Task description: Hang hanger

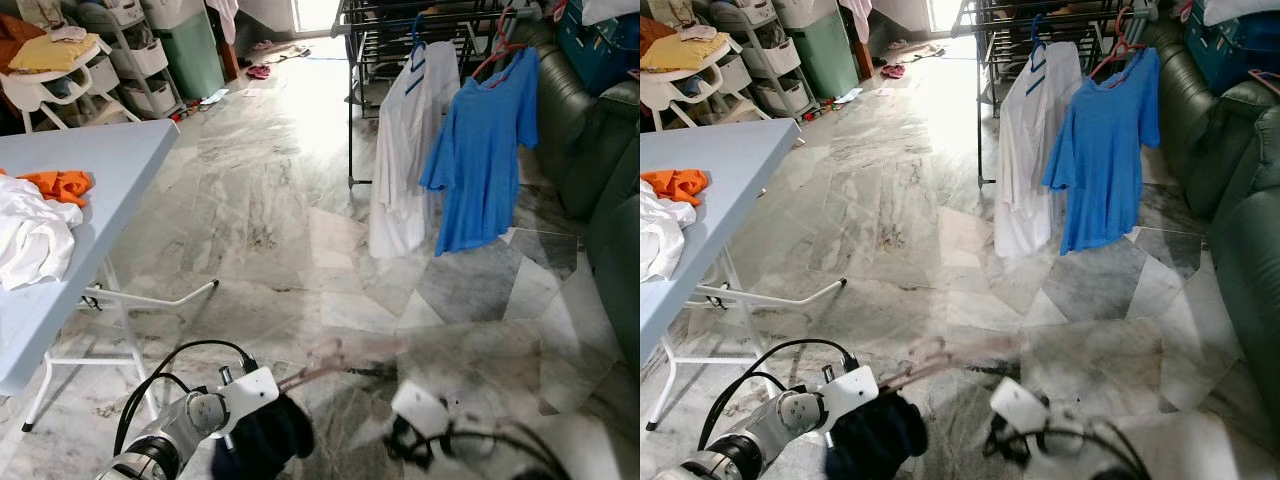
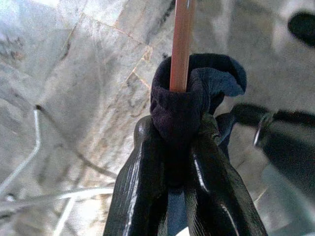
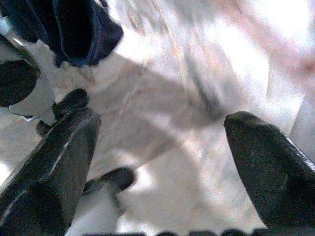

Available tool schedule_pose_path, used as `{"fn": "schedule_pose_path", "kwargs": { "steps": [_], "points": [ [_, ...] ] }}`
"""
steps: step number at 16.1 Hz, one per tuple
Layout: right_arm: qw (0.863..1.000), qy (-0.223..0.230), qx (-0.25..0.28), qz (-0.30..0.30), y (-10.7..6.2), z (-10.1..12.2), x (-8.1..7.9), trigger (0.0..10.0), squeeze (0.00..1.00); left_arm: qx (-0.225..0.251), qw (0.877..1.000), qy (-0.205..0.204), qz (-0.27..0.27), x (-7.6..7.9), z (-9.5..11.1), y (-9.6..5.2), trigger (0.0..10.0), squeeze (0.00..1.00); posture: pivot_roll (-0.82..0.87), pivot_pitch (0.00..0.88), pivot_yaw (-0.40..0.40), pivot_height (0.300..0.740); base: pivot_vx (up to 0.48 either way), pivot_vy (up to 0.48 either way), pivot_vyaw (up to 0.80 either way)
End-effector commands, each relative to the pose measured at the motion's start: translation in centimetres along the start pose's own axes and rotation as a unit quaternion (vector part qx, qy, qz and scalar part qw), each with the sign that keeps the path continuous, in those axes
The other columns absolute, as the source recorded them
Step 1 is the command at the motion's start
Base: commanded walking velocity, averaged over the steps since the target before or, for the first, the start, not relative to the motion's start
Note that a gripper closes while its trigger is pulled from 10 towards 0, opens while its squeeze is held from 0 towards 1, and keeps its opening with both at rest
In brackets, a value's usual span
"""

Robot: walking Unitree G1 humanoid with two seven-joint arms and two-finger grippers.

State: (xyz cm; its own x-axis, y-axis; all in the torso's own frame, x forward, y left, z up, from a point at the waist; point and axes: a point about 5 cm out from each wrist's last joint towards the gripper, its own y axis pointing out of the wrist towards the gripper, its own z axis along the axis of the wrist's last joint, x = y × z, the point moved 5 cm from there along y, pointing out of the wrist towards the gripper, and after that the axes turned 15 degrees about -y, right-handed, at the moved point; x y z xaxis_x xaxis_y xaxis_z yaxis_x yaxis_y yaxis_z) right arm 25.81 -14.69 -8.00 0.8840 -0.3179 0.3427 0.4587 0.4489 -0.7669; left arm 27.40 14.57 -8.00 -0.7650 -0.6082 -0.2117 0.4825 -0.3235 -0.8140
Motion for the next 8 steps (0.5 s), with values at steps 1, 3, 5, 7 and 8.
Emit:
{"fn": "schedule_pose_path", "kwargs": {
  "steps": [1,3,5,7,8],
  "points": [
    [0.998,-0.045,0.035,0.022,0.1,2.0,0.7,10.0,0.00,-0.001,1.000,0.021,0.015,-1.2,0.0,-0.4,10.0,0.00,-0.18,0.000,0.148,0.740,0.000,0.000,0.00],
    [0.991,-0.093,0.080,0.058,-0.6,4.5,2.0,10.0,0.00,-0.009,0.999,0.034,0.022,-1.6,-0.1,-0.5,10.0,0.00,-0.19,0.000,0.152,0.740,0.000,0.000,0.00],
    [0.985,-0.112,0.108,0.075,-1.5,6.3,3.0,10.0,0.00,-0.015,0.998,0.050,0.024,-1.8,-0.2,-0.5,10.0,0.00,-0.19,0.000,0.151,0.740,0.000,0.000,0.00],
    [0.978,-0.166,0.088,0.093,-2.9,6.3,4.2,10.0,0.00,-0.028,0.997,0.063,0.024,-1.9,-0.8,-0.6,10.0,0.00,-0.18,0.000,0.151,0.740,0.000,0.000,0.00],
    [0.976,-0.171,0.094,0.099,-3.5,6.7,4.4,10.0,0.00,-0.029,0.997,0.064,0.024,-1.9,-0.9,-0.7,10.0,0.00,-0.18,0.000,0.151,0.740,0.000,0.000,0.00]
  ]
}}
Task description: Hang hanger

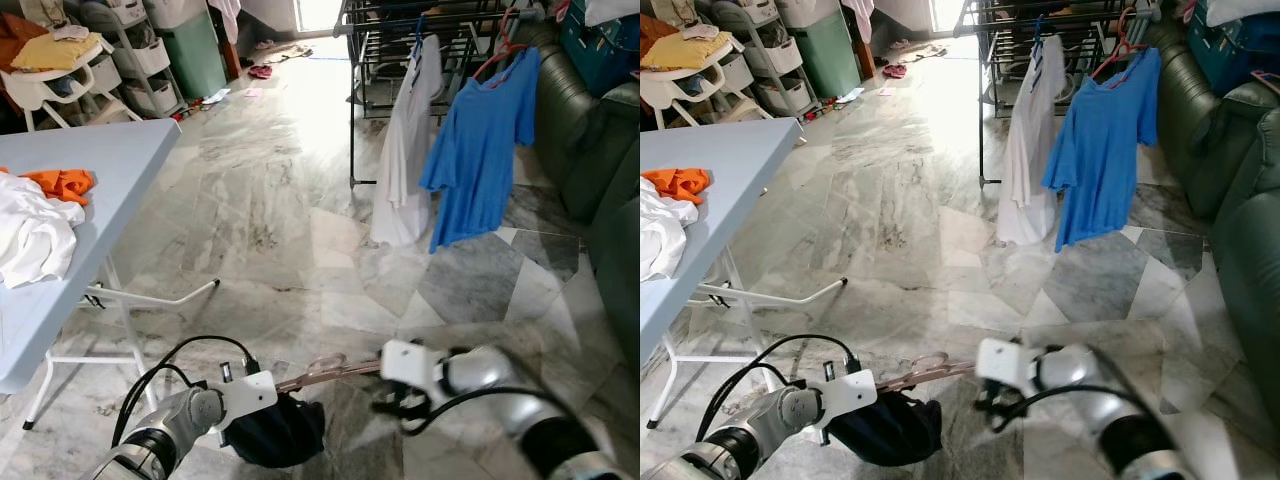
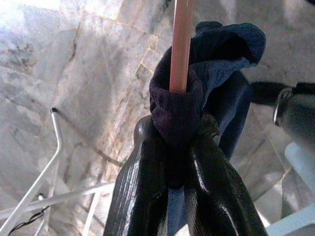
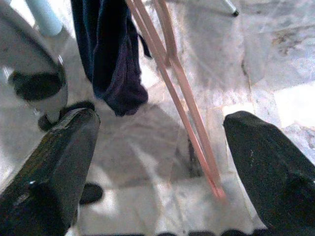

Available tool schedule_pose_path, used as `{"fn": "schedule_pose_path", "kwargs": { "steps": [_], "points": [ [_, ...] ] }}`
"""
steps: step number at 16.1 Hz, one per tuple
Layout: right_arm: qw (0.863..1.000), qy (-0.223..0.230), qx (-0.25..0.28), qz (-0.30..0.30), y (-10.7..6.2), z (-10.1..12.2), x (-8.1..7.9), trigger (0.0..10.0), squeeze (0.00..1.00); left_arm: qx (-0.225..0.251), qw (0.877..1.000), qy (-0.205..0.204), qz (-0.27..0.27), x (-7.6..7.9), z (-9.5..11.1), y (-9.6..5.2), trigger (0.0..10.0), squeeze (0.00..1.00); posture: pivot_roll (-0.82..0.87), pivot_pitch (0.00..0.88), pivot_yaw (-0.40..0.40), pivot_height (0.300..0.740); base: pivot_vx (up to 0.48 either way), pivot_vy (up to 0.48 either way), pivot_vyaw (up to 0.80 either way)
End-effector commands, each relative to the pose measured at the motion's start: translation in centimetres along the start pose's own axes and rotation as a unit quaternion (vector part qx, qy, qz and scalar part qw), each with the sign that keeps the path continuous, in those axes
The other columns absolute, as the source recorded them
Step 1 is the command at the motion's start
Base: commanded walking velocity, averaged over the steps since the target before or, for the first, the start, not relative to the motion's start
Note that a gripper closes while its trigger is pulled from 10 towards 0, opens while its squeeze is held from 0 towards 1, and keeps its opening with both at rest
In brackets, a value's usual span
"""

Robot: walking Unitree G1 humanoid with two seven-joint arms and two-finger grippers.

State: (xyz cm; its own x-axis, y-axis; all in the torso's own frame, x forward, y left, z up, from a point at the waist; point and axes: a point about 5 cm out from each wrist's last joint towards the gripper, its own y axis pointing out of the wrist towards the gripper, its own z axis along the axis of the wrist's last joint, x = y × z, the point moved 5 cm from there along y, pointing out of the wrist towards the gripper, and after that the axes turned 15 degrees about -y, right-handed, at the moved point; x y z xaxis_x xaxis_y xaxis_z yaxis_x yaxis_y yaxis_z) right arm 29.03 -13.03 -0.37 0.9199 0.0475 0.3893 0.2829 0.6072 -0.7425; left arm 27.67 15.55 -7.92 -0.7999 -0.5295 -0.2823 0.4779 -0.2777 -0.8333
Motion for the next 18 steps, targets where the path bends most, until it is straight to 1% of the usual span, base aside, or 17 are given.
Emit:
{"fn": "schedule_pose_path", "kwargs": {
  "steps": [1,2,3,4,5,8,9,10,12,14,15,16,17,18],
  "points": [
    [1.000,0.001,0.012,-0.022,-0.1,0.9,1.3,10.0,0.00,-0.006,1.000,0.020,0.013,-1.0,-0.5,-0.4,10.0,0.00,-0.18,0.000,0.153,0.740,0.000,0.000,0.00],
    [0.999,0.012,-0.004,-0.035,-0.2,0.1,1.8,10.0,0.00,-0.003,1.000,0.028,0.010,-1.0,-0.4,-0.4,10.0,0.00,-0.18,0.000,0.154,0.740,0.000,0.000,0.00],
    [0.999,0.017,-0.022,-0.034,-0.2,-1.0,1.4,10.0,0.00,0.008,0.999,0.036,0.006,-0.9,0.1,-0.4,10.0,0.00,-0.18,0.000,0.155,0.740,0.000,0.000,0.00],
    [0.998,0.033,-0.025,-0.049,-0.1,-1.2,1.5,10.0,0.00,0.020,0.999,0.045,0.000,-0.7,0.7,-0.3,10.0,0.00,-0.18,0.000,0.155,0.740,0.000,0.000,0.00],
    [0.997,0.037,-0.029,-0.056,0.0,-1.4,1.6,10.0,0.00,0.026,0.998,0.050,-0.004,-0.6,1.1,-0.3,10.0,0.00,-0.18,0.000,0.154,0.740,0.000,0.000,0.00],
    [0.998,0.033,-0.039,-0.024,0.7,-1.6,0.2,10.0,0.00,0.048,0.996,0.078,-0.019,0.0,2.4,-0.2,10.0,0.00,-0.17,0.000,0.153,0.740,0.000,0.000,0.00],
    [0.998,0.030,-0.041,-0.024,0.9,-1.6,0.2,10.0,0.00,0.054,0.994,0.089,-0.022,0.1,2.8,-0.1,10.0,0.00,-0.17,0.000,0.153,0.740,0.000,0.000,0.00],
    [0.998,0.029,-0.041,-0.024,0.9,-1.6,0.3,10.0,0.00,0.056,0.994,0.093,-0.023,0.1,2.9,-0.1,10.0,0.00,-0.17,0.000,0.153,0.740,0.000,0.000,0.00],
    [0.999,0.030,-0.039,-0.020,1.2,-1.4,0.4,10.0,0.00,0.071,0.991,0.112,-0.029,0.0,4.0,-0.2,10.0,0.00,-0.17,0.000,0.155,0.740,0.000,0.000,0.00],
    [0.999,0.029,-0.043,-0.012,1.6,-1.5,0.0,10.0,0.00,0.084,0.989,0.122,-0.029,-0.4,4.9,-0.4,10.0,0.00,-0.16,0.000,0.154,0.740,0.000,0.000,0.00],
    [0.999,0.027,-0.045,-0.008,1.7,-1.6,-0.2,10.0,0.00,0.084,0.988,0.124,-0.030,-0.5,5.0,-0.4,10.0,0.00,-0.16,0.000,0.154,0.740,0.000,0.000,0.00],
    [0.998,0.030,-0.049,-0.012,1.9,-1.7,-0.3,8.4,0.00,0.087,0.987,0.131,-0.033,-0.5,5.2,-0.5,10.0,0.00,-0.16,0.000,0.154,0.740,0.000,0.000,0.00],
    [0.998,0.031,-0.050,-0.013,1.9,-1.8,-0.3,6.4,0.00,0.088,0.987,0.130,-0.033,-0.5,5.2,-0.5,10.0,0.00,-0.16,0.000,0.154,0.740,0.000,0.000,0.00],
    [0.998,0.031,-0.053,-0.020,2.0,-1.9,-0.2,2.1,0.00,0.088,0.987,0.130,-0.034,-0.5,5.2,-0.5,10.0,0.00,-0.16,0.000,0.154,0.740,0.000,0.000,0.00]
  ]
}}
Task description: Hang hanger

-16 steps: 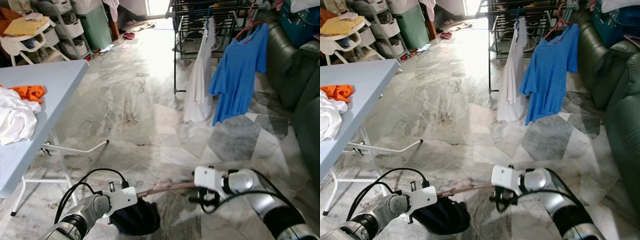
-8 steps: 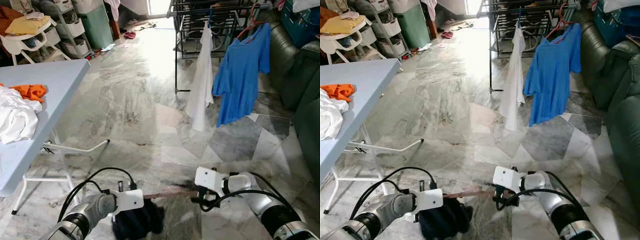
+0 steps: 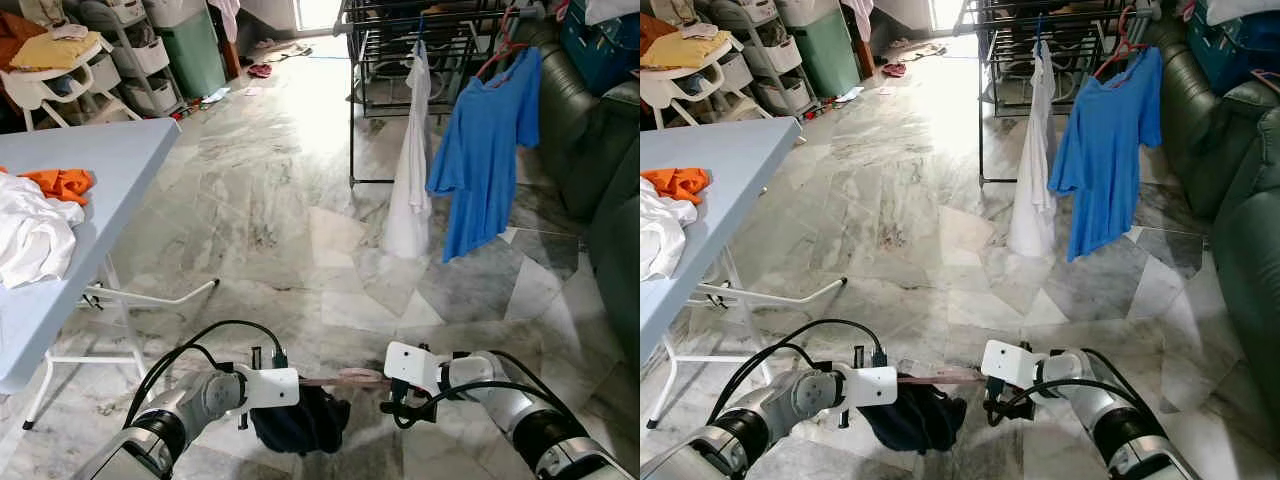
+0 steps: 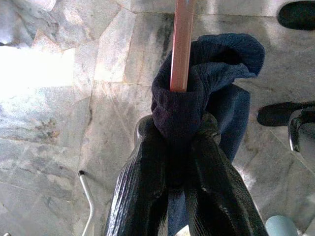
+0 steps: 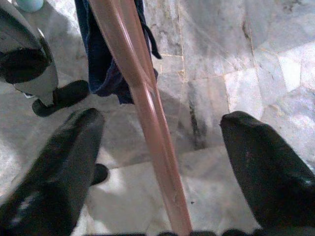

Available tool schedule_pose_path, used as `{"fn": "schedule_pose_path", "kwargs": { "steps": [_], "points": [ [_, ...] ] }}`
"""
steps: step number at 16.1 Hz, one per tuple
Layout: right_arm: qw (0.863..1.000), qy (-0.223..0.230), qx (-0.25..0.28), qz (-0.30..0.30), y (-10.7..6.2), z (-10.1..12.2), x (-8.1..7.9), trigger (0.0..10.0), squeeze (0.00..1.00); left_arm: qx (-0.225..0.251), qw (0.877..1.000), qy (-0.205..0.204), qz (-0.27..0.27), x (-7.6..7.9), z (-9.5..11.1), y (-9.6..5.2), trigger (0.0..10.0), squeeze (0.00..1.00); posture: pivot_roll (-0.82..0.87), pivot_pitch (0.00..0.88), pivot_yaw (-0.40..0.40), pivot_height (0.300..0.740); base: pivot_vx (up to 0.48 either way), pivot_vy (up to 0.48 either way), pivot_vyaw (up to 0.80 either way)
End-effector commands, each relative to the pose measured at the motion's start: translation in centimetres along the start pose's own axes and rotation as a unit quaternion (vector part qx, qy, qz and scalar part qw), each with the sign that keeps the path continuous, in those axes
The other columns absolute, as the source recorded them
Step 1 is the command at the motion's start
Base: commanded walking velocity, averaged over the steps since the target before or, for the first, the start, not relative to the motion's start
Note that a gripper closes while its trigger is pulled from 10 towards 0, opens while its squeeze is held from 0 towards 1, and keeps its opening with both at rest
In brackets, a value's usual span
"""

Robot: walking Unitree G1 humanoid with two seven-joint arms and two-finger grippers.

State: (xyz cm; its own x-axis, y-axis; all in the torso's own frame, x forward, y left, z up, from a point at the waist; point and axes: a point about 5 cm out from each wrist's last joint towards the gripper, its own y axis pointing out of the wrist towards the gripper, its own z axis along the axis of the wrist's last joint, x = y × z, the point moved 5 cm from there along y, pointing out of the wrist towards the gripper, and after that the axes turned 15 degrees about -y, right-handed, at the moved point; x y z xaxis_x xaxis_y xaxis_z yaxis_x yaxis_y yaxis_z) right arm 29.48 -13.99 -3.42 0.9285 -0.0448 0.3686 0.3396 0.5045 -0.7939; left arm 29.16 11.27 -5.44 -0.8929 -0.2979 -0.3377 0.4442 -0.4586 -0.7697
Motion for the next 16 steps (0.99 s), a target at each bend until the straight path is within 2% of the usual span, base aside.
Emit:
{"fn": "schedule_pose_path", "kwargs": {
  "steps": [1,6,16],
  "points": [
    [1.000,-0.021,-0.004,-0.009,0.2,0.4,0.6,0.0,0.00,-0.003,1.000,0.012,0.005,-0.7,-0.2,-0.4,10.0,0.00,-0.16,0.000,0.154,0.740,0.000,0.000,0.00],
    [0.998,-0.033,-0.037,-0.034,0.1,-0.8,1.2,0.0,0.00,-0.002,1.000,0.013,0.001,-0.7,-0.3,-0.5,10.0,0.00,-0.16,0.000,0.147,0.740,0.000,0.000,0.00],
    [0.999,-0.016,-0.034,-0.025,1.1,-0.8,-0.2,0.0,0.00,0.008,1.000,0.008,0.001,-0.6,0.3,-0.3,10.0,0.00,-0.16,0.000,0.141,0.740,0.000,0.000,0.00]
  ]
}}
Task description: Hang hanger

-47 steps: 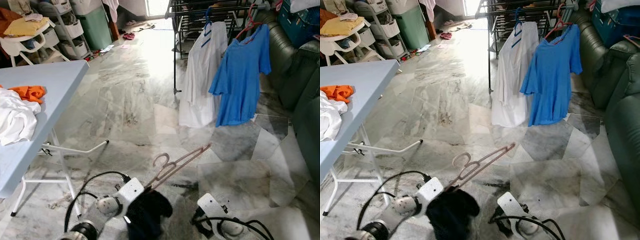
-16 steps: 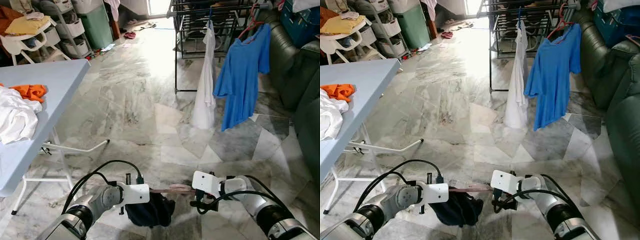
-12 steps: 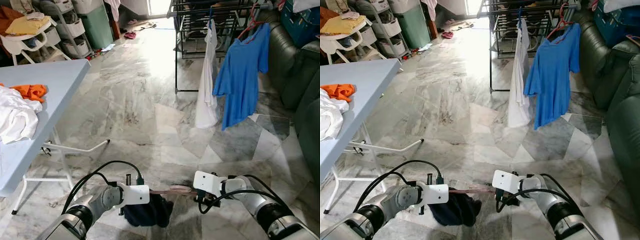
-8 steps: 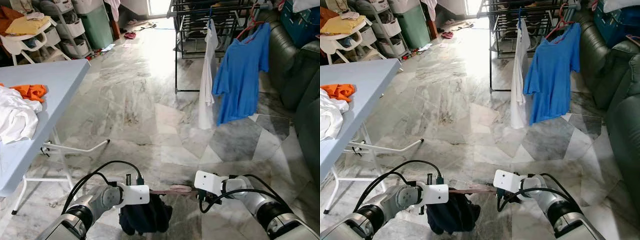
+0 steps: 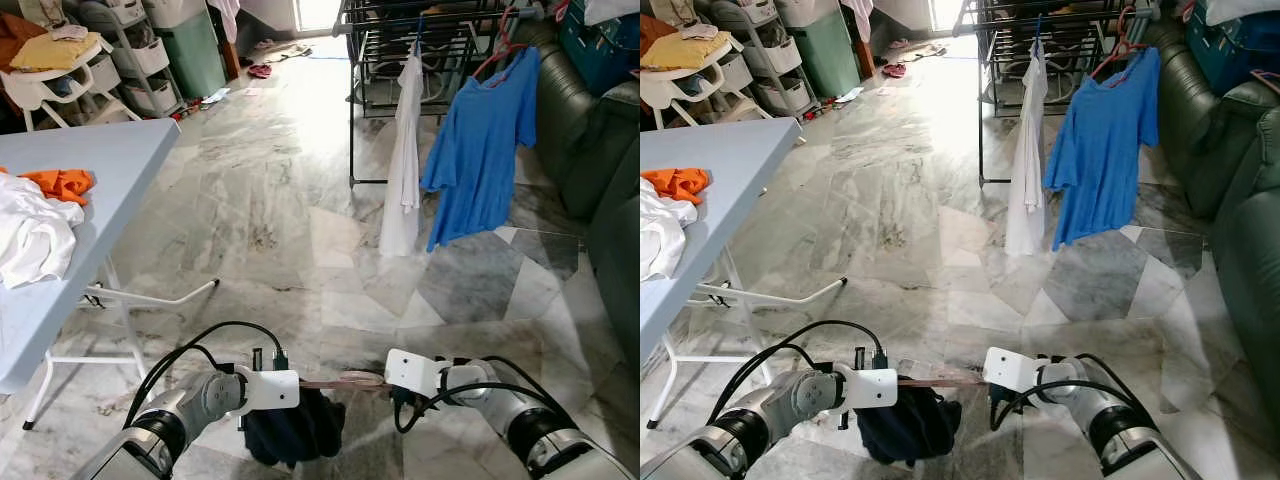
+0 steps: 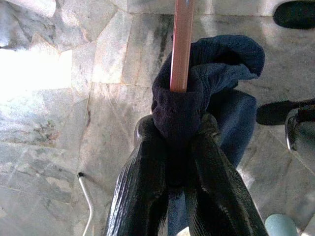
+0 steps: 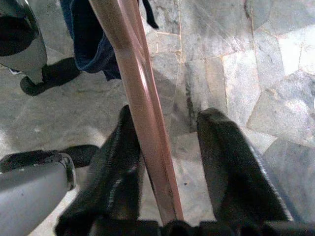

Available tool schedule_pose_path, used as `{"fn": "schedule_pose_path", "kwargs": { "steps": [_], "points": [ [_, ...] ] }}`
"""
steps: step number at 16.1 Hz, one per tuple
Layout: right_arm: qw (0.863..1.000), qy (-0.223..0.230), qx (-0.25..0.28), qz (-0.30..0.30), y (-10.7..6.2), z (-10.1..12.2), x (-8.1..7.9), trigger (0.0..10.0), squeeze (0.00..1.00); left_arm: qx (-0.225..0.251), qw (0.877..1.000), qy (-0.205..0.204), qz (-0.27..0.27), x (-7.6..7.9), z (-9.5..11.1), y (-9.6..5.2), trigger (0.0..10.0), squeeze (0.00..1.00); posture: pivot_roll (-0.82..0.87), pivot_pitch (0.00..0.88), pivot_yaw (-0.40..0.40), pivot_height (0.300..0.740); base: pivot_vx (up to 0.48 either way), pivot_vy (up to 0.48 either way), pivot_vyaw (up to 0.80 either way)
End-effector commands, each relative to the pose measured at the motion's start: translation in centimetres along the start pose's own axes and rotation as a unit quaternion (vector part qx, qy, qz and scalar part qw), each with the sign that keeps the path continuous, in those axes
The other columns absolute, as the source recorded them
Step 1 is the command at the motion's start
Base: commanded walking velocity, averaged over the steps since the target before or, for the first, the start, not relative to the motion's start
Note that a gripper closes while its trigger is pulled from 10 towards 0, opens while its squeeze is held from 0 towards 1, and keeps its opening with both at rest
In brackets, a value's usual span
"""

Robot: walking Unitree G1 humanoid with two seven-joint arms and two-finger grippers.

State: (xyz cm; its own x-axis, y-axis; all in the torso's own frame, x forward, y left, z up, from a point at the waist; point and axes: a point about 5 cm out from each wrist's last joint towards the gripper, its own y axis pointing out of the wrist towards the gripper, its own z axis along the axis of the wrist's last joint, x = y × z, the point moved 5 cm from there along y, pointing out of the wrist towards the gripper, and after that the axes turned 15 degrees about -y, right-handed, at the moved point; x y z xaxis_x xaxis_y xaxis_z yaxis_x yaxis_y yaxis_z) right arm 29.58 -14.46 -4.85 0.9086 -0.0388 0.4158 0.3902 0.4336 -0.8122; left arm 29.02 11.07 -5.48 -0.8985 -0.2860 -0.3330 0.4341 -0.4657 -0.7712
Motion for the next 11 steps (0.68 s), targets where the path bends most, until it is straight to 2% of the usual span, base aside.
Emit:
{"fn": "schedule_pose_path", "kwargs": {
  "steps": [1,11],
  "points": [
    [1.000,0.001,0.006,-0.004,0.1,0.4,0.2,0.0,0.00,0.009,1.000,0.001,0.008,-0.8,0.3,-0.3,10.0,0.00,-0.16,0.000,0.141,0.740,0.000,0.000,0.00],
    [0.999,0.013,0.031,-0.033,0.3,1.5,1.0,0.0,0.00,0.029,0.998,-0.046,0.024,0.3,-0.2,-0.1,10.0,0.00,-0.17,0.000,0.122,0.740,0.000,0.000,0.00]
  ]
}}
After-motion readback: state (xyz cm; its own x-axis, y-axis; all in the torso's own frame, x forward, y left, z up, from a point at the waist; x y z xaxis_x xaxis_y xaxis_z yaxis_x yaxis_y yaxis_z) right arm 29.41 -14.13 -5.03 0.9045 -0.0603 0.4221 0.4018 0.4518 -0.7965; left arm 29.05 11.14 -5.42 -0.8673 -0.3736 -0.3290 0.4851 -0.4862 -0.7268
